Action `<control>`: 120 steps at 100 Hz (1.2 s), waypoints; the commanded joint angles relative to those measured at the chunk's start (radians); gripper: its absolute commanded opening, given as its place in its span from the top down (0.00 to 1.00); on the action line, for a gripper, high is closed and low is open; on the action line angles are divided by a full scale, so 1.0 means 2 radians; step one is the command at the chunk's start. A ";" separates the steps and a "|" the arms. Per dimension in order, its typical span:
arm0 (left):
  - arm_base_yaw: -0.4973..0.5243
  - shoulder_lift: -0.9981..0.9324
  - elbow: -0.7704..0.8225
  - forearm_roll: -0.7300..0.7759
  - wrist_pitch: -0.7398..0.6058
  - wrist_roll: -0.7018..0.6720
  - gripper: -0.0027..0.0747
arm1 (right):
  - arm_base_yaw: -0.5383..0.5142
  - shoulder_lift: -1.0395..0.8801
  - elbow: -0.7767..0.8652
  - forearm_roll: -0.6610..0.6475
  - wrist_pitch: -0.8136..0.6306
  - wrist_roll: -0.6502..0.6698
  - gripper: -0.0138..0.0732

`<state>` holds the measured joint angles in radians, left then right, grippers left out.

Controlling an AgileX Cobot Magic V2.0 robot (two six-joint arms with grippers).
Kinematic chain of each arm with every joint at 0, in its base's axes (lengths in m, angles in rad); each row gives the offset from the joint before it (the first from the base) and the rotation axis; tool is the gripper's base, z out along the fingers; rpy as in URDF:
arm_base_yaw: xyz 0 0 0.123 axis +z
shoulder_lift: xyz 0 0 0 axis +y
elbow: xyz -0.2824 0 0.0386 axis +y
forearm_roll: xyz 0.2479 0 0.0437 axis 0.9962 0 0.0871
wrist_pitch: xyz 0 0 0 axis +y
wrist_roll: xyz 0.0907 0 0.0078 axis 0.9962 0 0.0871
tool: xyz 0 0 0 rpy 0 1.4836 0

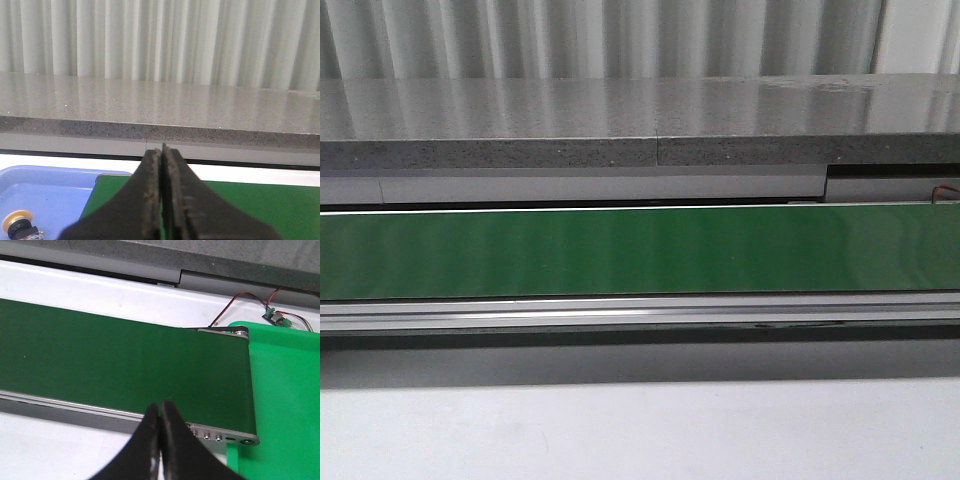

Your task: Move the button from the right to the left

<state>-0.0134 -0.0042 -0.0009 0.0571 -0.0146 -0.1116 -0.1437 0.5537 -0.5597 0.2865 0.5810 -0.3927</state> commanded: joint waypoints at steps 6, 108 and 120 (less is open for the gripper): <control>0.000 -0.018 0.012 -0.001 -0.038 0.002 0.99 | 0.000 0.000 -0.013 0.006 -0.034 0.000 0.92; 0.000 -0.018 0.012 -0.001 -0.038 0.002 0.99 | 0.027 -0.015 0.017 0.004 -0.073 0.008 0.92; 0.000 -0.018 0.012 -0.001 -0.038 0.002 0.99 | 0.055 -0.041 0.064 -0.022 -0.143 0.061 0.92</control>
<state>-0.0134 -0.0042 -0.0009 0.0571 -0.0130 -0.1073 -0.0664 0.5025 -0.4607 0.2743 0.4561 -0.3443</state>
